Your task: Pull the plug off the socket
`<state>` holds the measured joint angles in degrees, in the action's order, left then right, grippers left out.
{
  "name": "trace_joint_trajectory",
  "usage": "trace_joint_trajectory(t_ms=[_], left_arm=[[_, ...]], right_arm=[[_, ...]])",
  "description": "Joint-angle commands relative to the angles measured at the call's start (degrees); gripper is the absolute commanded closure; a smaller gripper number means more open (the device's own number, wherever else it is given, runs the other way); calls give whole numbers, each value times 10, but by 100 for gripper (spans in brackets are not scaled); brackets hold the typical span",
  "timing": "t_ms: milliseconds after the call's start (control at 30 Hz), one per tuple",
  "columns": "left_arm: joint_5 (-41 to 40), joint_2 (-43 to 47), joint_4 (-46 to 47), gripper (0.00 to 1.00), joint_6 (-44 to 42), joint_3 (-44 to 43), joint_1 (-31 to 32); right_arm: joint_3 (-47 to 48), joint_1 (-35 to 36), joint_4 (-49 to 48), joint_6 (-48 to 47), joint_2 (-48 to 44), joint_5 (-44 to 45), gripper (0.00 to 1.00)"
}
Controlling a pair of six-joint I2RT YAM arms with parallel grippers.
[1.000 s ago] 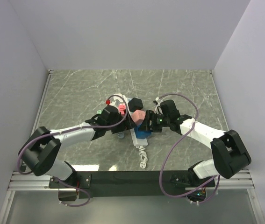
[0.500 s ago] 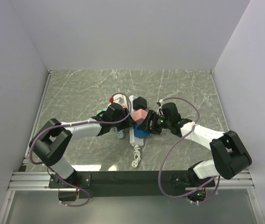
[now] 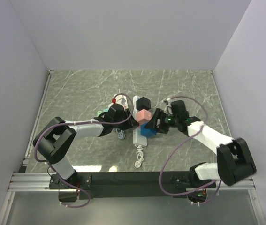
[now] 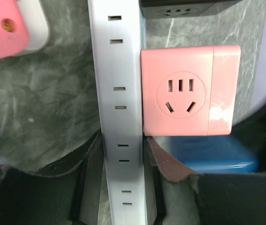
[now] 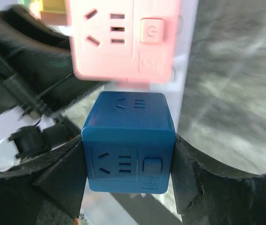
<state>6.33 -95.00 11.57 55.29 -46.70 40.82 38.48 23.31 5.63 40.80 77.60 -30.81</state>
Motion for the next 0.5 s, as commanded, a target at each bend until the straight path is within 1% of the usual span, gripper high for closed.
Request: trace_joint_trajectory(t_ms=[0, 33, 67, 133, 200, 233, 300, 333, 367, 400, 433, 467], left_arm=[[-32, -10, -67, 99, -50, 32, -29], [-36, -4, -67, 99, -51, 35, -32], [-40, -3, -68, 99, -54, 36, -34], [-47, -7, -75, 99, -63, 35, -36], [-45, -12, -77, 99, -65, 28, -38], [-41, -15, -74, 99, -66, 27, -39], [-33, -16, -72, 99, -63, 21, -39], [-29, -13, -69, 99, -63, 20, -39], [-24, -10, -69, 99, -64, 19, -39], [-16, -5, -69, 99, -64, 15, -39], [-11, 3, -67, 100, -64, 14, -40], [-5, 7, -69, 99, -66, 13, -39]], right_arm=[[24, -87, 111, -89, -102, -7, 100], [18, -128, 115, -97, -115, -27, 100], [17, -143, 116, -104, -124, -43, 100], [31, -148, 133, -119, -127, -68, 100], [41, -149, 159, -114, -118, -55, 100], [55, -149, 176, -113, -119, 13, 100], [70, -151, 227, -100, -124, 122, 100], [92, -153, 251, -91, -122, 257, 100], [105, -159, 299, -78, -113, 320, 100], [117, -169, 321, -44, -108, 373, 100], [137, -180, 338, -29, -104, 423, 100], [146, -192, 353, -14, -100, 495, 100]])
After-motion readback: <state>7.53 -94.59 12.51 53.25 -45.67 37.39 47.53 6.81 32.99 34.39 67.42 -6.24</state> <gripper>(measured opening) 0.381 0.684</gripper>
